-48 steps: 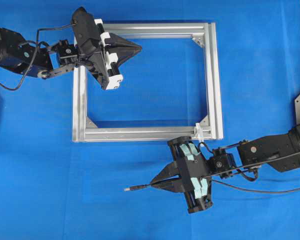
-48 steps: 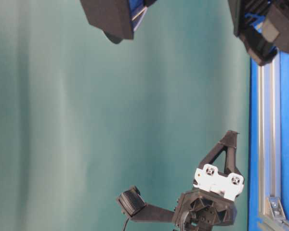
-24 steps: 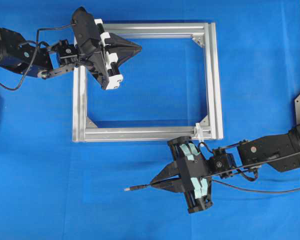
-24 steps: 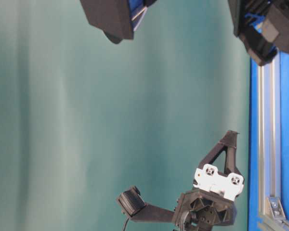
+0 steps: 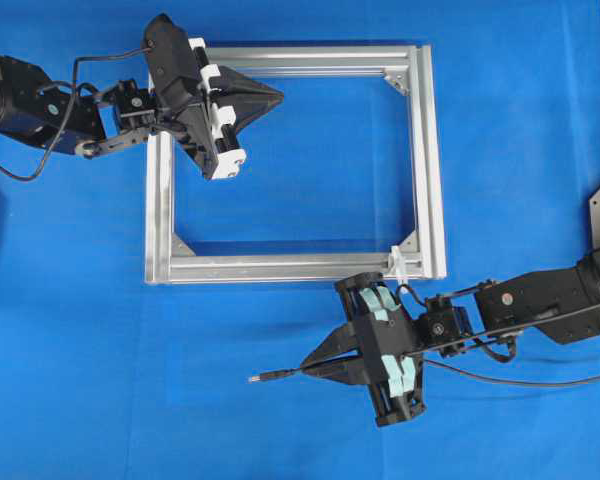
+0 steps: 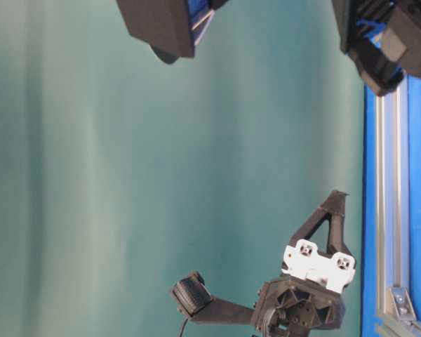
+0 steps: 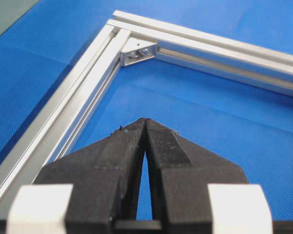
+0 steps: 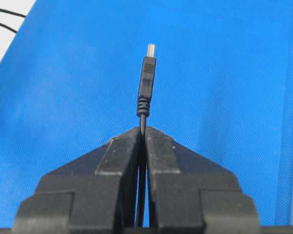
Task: Insert the wire through the string loop located on the right side.
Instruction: 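Close the right gripper on the cable just behind the USB plug, then lift the cable with the right gripper and carry it toward the zip-tie loop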
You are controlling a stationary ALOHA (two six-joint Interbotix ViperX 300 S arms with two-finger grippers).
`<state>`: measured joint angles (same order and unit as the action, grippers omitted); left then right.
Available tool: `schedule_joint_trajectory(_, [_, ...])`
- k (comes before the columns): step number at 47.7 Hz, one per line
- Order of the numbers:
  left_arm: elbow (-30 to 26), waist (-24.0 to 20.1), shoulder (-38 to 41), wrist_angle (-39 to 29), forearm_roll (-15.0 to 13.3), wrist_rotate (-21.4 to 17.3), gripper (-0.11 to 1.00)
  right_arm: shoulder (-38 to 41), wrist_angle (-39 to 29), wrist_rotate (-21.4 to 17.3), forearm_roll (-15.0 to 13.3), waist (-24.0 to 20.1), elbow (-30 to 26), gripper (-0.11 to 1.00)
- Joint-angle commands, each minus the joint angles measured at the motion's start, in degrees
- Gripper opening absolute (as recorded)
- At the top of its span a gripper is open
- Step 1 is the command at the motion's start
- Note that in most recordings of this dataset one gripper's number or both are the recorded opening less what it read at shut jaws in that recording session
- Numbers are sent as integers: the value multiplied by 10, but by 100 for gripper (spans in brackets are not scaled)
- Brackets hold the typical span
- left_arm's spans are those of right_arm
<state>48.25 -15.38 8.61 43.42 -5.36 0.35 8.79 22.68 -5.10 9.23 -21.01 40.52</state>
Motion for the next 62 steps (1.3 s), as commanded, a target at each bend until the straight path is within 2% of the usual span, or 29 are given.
schedule_joint_trajectory(1, [-4,2,-18,4,1,1,0,-17,2,2,0,-1,-11,-4])
schedule_joint_trajectory(11, [-4,1,-18,3,2,1,0,-25,1,1,0,-2,5,-4])
schedule_joint_trajectory(19, [-4,2,-18,4,1,1,0,-62,4,-2,5,-3,62,-4])
schedule_joint_trajectory(42, [-4,4,-18,4,1,1,0,-262,-18,-4,6,-16,266,-4])
schedule_joint_trajectory(53, [-8,4,-18,4,1,1,0,-363,-92,-4,7,-16,327,-4])
schedule_joint_trajectory(62, [-8,4,-18,4,1,1,0,-427,-105,-4,7,-14,364,-4])
